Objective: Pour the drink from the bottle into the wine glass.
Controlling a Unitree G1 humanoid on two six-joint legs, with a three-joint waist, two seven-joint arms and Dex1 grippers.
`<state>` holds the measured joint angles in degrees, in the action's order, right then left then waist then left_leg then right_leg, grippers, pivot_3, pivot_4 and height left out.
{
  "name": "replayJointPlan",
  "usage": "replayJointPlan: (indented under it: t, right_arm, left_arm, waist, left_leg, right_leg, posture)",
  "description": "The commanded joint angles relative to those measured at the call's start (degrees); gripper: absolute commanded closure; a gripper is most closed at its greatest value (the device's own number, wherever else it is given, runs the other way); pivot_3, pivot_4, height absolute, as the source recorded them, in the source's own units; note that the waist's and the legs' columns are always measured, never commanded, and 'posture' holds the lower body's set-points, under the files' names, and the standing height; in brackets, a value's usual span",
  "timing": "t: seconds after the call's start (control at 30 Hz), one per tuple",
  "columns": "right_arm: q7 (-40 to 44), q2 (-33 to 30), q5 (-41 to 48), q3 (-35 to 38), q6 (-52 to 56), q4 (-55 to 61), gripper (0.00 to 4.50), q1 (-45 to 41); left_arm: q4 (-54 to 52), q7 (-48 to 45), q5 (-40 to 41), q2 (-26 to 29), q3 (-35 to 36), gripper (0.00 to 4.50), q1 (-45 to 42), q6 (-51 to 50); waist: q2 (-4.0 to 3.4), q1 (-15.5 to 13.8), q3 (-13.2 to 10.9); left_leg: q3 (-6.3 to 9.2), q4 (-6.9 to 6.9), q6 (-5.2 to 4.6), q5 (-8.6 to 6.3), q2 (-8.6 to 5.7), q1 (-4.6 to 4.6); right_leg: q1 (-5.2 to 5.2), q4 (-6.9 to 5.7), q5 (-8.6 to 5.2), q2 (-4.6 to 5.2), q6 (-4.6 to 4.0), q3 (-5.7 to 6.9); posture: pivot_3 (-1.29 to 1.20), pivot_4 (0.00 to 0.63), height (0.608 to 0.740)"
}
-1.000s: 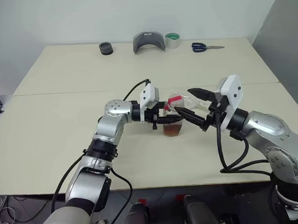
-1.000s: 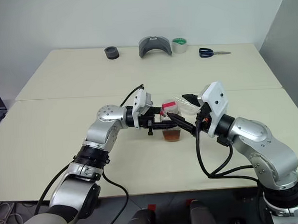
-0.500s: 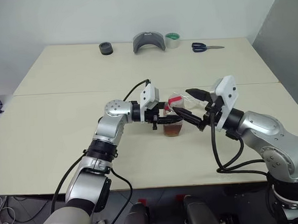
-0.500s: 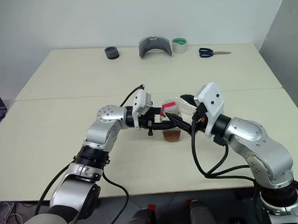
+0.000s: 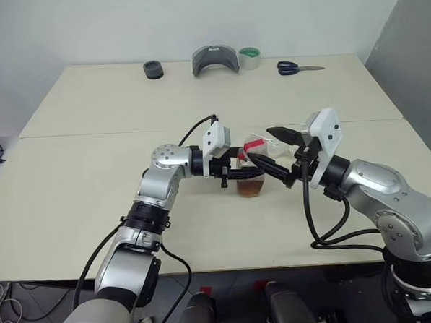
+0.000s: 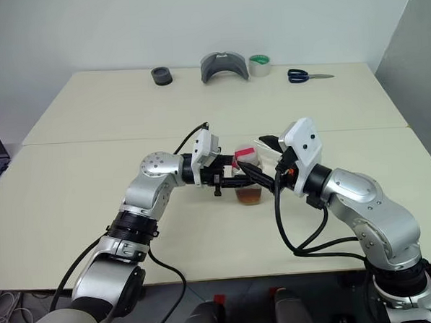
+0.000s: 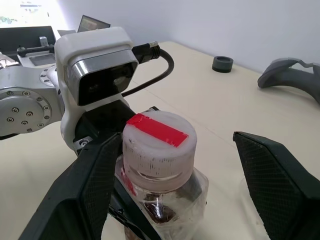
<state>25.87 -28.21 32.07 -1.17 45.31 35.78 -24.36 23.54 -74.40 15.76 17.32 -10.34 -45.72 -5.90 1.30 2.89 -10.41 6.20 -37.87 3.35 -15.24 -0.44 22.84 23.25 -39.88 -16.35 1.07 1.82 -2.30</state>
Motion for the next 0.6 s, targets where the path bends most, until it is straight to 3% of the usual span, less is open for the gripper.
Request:
replayJointPlan:
  t: [0.03, 0.6]
  right_arm:
    - [-0.12, 0.50, 0.70, 0.64, -0.67, 1.44, 0.68, -1.15]
    - [0.09, 2.08, 0.83, -0.76, -0.18, 0.06, 0.68, -2.81]
  left_arm:
    - [-2.40, 0.03, 1.07, -0.40, 0.75, 2.70, -0.65, 0.51]
    - [-3.49, -0.22, 1.57, -0.68, 0.71, 2.70, 0.00, -0.22]
  waist:
    - [0.00, 0.00, 0.00]
    - [0.00, 0.01, 0.00]
  left_leg:
    - [0.00, 0.00, 0.00, 0.00, 0.00, 0.00]
    - [0.01, 0.00, 0.00, 0.00, 0.00, 0.00]
  right_leg:
    - [0.00, 0.00, 0.00, 0.00, 0.00, 0.00]
    - [0.00, 0.00, 0.00, 0.00, 0.00, 0.00]
  posture:
    - [0.00, 0.150, 0.740]
    - [0.00, 0.150, 0.740]
